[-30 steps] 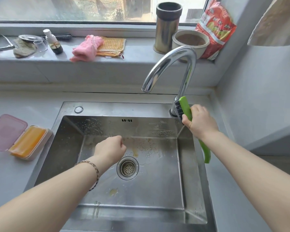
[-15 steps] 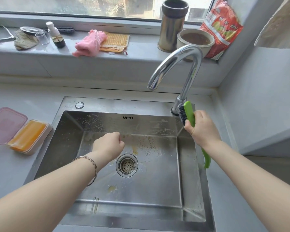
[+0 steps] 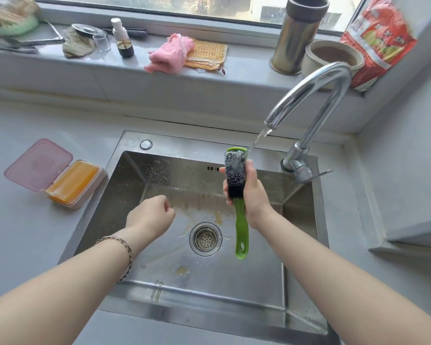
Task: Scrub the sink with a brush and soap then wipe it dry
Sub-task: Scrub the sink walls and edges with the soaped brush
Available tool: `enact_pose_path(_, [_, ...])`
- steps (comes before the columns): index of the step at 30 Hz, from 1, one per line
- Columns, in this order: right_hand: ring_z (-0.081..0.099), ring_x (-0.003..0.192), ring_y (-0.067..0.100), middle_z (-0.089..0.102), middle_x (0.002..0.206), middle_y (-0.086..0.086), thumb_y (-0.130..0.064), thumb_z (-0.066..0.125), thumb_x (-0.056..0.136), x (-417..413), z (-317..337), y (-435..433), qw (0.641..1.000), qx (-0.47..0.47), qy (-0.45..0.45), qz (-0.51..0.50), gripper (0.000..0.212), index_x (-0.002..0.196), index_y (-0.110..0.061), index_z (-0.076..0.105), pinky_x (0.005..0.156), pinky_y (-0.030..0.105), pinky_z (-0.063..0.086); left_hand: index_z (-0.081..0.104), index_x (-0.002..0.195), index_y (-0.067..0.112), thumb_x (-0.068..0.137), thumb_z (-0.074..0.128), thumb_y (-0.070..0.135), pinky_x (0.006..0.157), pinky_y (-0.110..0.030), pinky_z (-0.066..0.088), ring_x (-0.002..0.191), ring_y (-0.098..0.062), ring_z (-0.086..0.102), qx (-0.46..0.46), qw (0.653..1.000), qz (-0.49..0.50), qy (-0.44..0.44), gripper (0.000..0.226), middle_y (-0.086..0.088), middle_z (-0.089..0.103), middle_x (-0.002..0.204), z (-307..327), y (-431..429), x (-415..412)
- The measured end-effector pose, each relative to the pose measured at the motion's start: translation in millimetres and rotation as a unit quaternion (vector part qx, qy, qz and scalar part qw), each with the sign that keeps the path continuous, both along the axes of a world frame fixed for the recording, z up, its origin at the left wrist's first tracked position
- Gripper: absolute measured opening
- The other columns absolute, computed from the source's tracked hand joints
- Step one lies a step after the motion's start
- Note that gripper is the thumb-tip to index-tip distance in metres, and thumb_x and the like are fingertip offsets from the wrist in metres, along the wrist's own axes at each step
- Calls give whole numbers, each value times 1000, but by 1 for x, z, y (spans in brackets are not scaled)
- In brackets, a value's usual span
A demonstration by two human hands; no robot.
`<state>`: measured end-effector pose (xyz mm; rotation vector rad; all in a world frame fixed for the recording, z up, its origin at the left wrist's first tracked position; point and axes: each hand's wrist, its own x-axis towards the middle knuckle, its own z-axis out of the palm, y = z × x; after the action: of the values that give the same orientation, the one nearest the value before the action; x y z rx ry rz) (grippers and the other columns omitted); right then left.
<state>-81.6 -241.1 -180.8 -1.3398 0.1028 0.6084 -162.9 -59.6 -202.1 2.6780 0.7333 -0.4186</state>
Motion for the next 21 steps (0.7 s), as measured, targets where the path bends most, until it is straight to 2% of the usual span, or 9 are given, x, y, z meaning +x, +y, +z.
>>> enact_pose_path(5, [45, 51, 15, 52, 59, 3, -58, 31, 91, 6, 0, -1, 998, -11, -35, -59, 58, 78, -9, 60, 49, 27, 35, 57, 88, 23, 89, 43, 27, 70, -26, 46, 84, -21, 59, -1, 1000, 13, 6, 15, 3, 63, 91, -4, 7, -11])
enact_pose_path(8, [48, 48, 13, 53, 56, 0, -84, 44, 61, 10, -4, -21, 994, -32, -66, -79, 75, 70, -11, 59, 50, 25, 40, 57, 88, 21, 88, 42, 26, 68, -26, 45, 82, -22, 60, -4, 1000, 8, 11, 16, 2, 64, 88, -5, 6, -10])
enact_pose_path(11, [53, 54, 13, 55, 60, 1, -98, 42, 37, 12, -9, -57, 980, -141, -102, -99, 100, 71, -6, 59, 55, 23, 46, 57, 88, 20, 88, 41, 25, 67, -26, 43, 83, -22, 60, -5, 1000, -3, 16, 17, 1, 64, 89, -6, 0, -5])
enact_pose_path(13, [47, 66, 17, 49, 70, 9, -96, 35, 48, 17, -16, -84, 950, -238, -135, -151, 114, 78, 12, 52, 63, 27, 38, 57, 89, 20, 88, 40, 25, 67, -26, 43, 83, -22, 59, -3, 1000, -17, 20, 18, 2, 64, 93, -9, -5, -1])
enact_pose_path(14, [43, 71, 16, 45, 73, 10, -89, 31, 58, 21, -17, -94, 935, -269, -150, -176, 109, 78, 16, 48, 65, 29, 34, 57, 90, 20, 88, 40, 25, 68, -26, 44, 84, -22, 59, -3, 999, -23, 22, 18, 1, 64, 94, -10, -7, -1])
enact_pose_path(16, [47, 81, 14, 47, 84, 8, -70, 32, 81, 31, -23, -114, 912, -293, -158, -238, 81, 74, 8, 50, 78, 25, 35, 57, 91, 20, 89, 41, 26, 72, -28, 46, 86, -23, 58, -3, 999, -35, 29, 18, 1, 64, 96, -15, -15, 2])
enact_pose_path(17, [53, 97, 10, 51, 102, 10, -61, 35, 90, 33, -24, -117, 907, -297, -144, -262, 70, 87, 6, 54, 91, 22, 36, 57, 92, 20, 89, 41, 26, 74, -28, 47, 87, -23, 58, -1, 999, -41, 32, 18, 1, 64, 97, -17, -18, 2])
enact_pose_path(19, [42, 129, 12, 45, 138, 11, -63, 31, 90, 36, -28, -120, 901, -314, -139, -265, 70, 103, -1, 60, 102, 21, 29, 57, 92, 20, 89, 41, 27, 74, -28, 47, 88, -23, 58, 7, 998, -53, 37, 18, 1, 64, 98, -22, -25, 3])
enact_pose_path(21, [40, 132, 23, 48, 139, 14, -73, 29, 80, 36, -31, -117, 896, -330, -167, -247, 76, 78, -4, 59, 102, 32, 33, 57, 93, 20, 90, 41, 27, 72, -28, 45, 88, -23, 58, 14, 997, -61, 43, 18, 0, 64, 99, -25, -32, 5])
